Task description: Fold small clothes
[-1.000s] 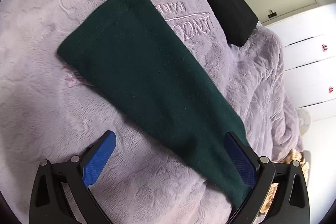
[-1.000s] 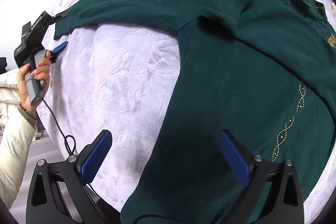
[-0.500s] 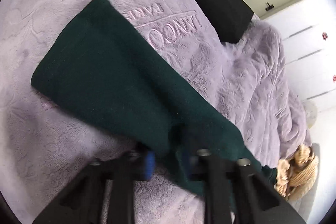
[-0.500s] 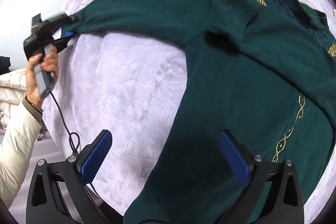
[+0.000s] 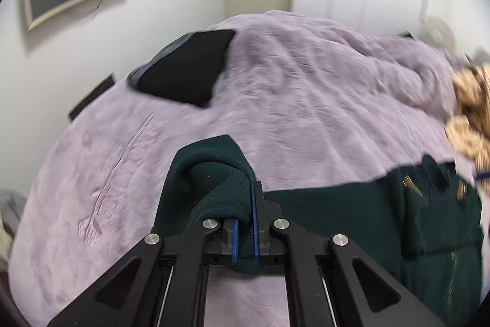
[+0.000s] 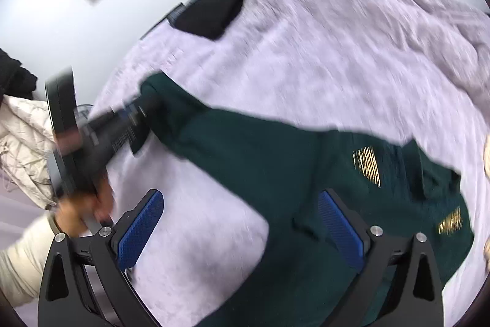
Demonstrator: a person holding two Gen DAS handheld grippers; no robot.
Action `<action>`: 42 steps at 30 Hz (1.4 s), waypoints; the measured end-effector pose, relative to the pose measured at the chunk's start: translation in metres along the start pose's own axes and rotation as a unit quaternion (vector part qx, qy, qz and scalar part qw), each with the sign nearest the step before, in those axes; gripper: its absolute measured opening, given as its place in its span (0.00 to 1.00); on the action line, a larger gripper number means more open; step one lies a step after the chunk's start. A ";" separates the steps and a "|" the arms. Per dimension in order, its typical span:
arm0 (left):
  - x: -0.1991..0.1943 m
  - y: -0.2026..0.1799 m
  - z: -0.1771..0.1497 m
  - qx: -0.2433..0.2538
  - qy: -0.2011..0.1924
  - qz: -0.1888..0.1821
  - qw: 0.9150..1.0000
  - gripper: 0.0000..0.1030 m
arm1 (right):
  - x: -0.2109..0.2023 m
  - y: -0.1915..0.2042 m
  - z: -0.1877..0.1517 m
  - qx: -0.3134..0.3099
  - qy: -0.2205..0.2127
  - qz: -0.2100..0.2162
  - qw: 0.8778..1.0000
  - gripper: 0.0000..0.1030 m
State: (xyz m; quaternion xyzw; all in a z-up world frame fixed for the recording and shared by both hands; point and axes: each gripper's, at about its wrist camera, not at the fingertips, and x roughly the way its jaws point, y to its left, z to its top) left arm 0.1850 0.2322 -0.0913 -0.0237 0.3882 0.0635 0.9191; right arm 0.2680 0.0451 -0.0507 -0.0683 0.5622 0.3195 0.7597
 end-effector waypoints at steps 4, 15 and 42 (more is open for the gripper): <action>-0.012 -0.055 -0.014 0.069 -0.011 -0.019 0.997 0.07 | 0.003 0.022 0.044 -0.047 0.006 0.021 0.999 0.97; -0.016 -0.083 -0.044 0.094 0.001 -0.027 0.995 0.07 | 0.108 -0.009 0.059 0.056 0.108 0.101 0.987 0.95; -0.083 -0.287 -0.015 0.169 -0.028 -0.159 0.972 0.07 | -0.044 -0.184 -0.030 0.191 -0.020 0.164 0.968 0.19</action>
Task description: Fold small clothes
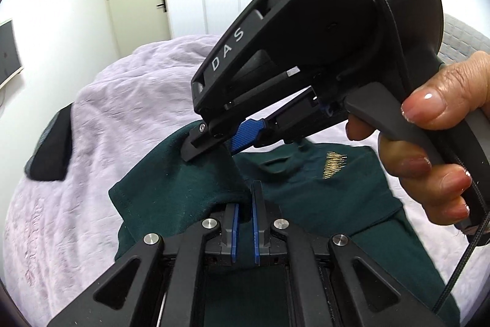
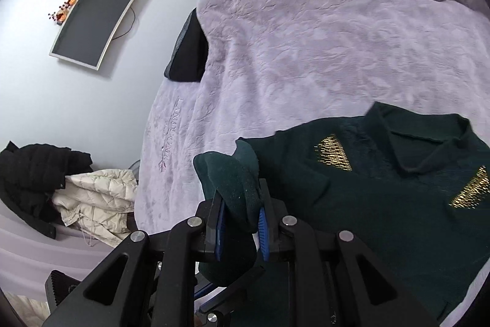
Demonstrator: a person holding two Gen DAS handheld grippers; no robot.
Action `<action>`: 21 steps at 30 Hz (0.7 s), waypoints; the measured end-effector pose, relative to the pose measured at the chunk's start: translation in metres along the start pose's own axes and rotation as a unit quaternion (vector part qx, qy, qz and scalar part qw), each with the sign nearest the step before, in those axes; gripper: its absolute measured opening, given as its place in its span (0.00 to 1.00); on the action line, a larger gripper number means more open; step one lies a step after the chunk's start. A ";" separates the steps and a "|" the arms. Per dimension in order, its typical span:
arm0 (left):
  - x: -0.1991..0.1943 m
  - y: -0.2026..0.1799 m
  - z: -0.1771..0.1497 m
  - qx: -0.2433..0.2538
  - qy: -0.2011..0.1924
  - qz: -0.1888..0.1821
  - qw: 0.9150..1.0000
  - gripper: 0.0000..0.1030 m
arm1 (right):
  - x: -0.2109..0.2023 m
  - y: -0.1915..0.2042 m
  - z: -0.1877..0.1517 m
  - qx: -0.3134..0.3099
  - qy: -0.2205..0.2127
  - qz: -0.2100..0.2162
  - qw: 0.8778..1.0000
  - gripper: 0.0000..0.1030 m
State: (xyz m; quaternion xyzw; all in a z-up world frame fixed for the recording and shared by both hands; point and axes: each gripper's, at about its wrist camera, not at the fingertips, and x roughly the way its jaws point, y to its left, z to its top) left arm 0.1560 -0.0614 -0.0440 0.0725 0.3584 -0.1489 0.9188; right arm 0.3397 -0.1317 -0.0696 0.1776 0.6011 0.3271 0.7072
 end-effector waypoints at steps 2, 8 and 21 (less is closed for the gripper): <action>0.011 -0.026 0.006 0.007 0.005 -0.017 1.000 0.07 | -0.018 -0.023 -0.005 0.013 -0.010 -0.006 1.000 0.19; 0.047 -0.094 0.017 0.026 0.028 -0.055 0.998 0.07 | -0.067 -0.102 -0.020 0.054 -0.038 -0.029 0.997 0.19; 0.079 -0.136 -0.015 0.049 0.125 -0.069 0.989 0.07 | -0.056 -0.222 -0.042 0.122 -0.025 -0.154 0.980 0.58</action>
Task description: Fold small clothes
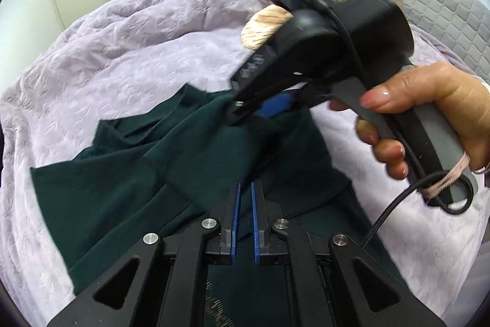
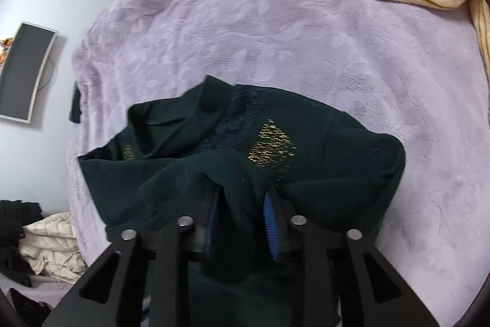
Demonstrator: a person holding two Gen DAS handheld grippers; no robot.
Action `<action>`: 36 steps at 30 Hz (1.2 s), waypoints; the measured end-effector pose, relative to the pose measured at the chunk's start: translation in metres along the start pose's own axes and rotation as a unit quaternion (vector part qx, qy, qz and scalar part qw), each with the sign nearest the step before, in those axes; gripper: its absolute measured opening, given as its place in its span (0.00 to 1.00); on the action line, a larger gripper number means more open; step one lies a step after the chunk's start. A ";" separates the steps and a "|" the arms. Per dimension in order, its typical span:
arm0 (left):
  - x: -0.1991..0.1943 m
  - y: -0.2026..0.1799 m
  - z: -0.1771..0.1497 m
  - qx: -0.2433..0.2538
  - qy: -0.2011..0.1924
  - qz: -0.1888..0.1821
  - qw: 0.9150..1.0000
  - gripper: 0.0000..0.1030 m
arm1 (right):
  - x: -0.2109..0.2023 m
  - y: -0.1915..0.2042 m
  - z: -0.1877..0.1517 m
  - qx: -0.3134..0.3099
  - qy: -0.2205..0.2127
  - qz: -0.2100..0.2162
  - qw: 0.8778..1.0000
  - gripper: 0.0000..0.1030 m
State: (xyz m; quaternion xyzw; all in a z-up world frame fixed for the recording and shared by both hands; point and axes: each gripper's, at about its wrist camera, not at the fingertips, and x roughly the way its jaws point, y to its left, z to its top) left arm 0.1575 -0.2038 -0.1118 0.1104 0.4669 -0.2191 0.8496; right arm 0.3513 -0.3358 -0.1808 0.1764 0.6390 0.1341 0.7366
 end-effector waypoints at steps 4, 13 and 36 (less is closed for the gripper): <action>-0.012 0.068 -0.003 -0.051 0.010 0.045 0.998 0.07 | -0.020 -0.006 -0.011 -0.002 -0.022 -0.034 0.999 0.71; 0.022 0.178 -0.023 -0.131 0.078 0.129 0.980 0.07 | -0.040 0.071 -0.054 -0.154 -0.065 -0.067 0.984 0.69; 0.049 0.256 -0.061 -0.180 0.104 0.099 0.973 0.07 | -0.043 0.054 -0.034 -0.079 -0.082 -0.076 0.991 0.07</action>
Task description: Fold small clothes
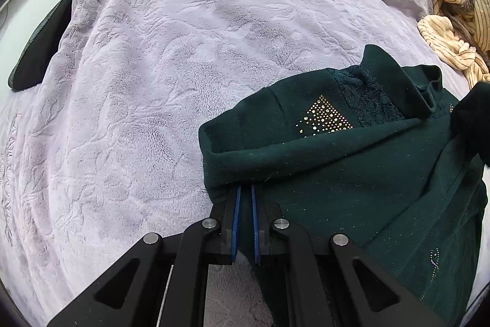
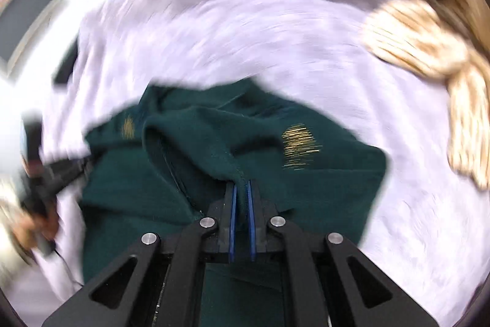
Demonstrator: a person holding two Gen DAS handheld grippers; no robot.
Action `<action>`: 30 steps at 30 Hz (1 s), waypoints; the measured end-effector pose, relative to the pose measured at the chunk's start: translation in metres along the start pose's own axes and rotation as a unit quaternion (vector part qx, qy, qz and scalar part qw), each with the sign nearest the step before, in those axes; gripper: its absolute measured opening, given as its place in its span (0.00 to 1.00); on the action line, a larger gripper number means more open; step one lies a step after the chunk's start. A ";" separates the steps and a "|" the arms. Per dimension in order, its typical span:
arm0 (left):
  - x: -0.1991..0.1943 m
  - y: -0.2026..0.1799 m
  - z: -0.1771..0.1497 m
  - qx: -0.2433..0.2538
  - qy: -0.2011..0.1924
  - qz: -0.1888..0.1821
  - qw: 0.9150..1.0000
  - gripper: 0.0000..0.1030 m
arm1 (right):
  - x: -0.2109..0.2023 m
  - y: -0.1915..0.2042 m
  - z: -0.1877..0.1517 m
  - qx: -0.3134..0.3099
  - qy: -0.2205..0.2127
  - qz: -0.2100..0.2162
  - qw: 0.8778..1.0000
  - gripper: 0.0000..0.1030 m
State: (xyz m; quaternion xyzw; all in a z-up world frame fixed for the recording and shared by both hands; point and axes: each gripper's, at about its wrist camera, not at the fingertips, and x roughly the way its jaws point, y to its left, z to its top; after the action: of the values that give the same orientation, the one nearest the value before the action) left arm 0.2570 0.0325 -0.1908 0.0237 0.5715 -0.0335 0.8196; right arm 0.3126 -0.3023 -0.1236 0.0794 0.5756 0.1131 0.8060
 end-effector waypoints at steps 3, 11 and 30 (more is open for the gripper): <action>-0.002 0.001 0.003 -0.004 0.003 -0.002 1.000 0.07 | -0.012 -0.055 0.005 0.098 -0.004 0.022 0.995 0.07; -0.004 0.022 0.032 -0.023 0.012 -0.005 1.000 0.07 | 0.011 -0.159 -0.044 0.313 0.047 0.043 0.948 0.37; 0.025 0.057 0.073 -0.073 0.038 -0.007 0.997 0.07 | 0.116 0.029 -0.065 0.261 0.140 0.333 0.895 0.39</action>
State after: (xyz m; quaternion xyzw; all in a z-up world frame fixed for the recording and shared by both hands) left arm 0.3388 0.0827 -0.1889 -0.0388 0.6032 0.0032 0.7966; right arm 0.2841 -0.2425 -0.2423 0.4568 0.6314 0.2304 0.5828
